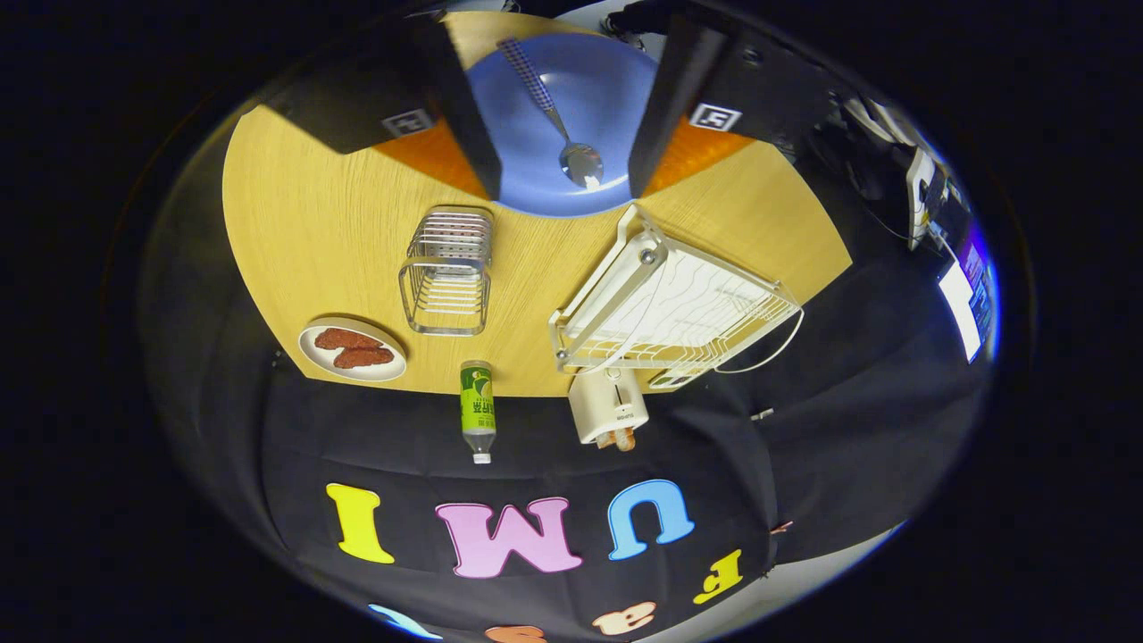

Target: Take the plate from the dish rack, then take the spoon from the basket and place it into the plate.

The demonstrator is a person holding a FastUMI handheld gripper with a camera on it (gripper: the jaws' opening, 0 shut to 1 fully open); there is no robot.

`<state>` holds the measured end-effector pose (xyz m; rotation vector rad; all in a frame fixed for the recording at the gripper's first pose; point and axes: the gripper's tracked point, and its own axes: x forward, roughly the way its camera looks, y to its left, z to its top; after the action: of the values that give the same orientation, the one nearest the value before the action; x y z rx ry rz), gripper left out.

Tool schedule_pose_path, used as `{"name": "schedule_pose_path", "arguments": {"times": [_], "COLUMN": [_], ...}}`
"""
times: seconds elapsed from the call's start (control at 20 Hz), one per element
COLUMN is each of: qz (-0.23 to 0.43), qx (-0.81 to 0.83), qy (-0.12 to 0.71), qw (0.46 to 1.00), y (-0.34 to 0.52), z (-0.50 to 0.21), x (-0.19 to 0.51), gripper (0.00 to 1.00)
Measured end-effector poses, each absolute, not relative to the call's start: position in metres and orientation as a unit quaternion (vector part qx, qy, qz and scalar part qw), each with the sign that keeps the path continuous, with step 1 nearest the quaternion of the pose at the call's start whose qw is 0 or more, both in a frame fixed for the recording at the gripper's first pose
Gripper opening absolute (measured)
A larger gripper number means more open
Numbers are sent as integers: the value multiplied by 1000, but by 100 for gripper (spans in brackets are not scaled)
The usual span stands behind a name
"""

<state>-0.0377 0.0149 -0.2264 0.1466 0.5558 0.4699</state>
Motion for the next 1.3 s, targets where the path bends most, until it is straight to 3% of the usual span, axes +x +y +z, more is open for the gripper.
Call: {"name": "schedule_pose_path", "arguments": {"times": [0.05, 0.55, 0.9, 1.3], "qz": [222, 172, 83, -26], "qx": [73, 65, 118, 67], "qy": [266, 165, 86, -17], "qw": [935, 969, 986, 997], "y": [12, -15, -43, -77], "z": [-220, -116, -36, 59], "x": [-32, -22, -26, -48], "gripper": [99, 98, 98, 98]}}
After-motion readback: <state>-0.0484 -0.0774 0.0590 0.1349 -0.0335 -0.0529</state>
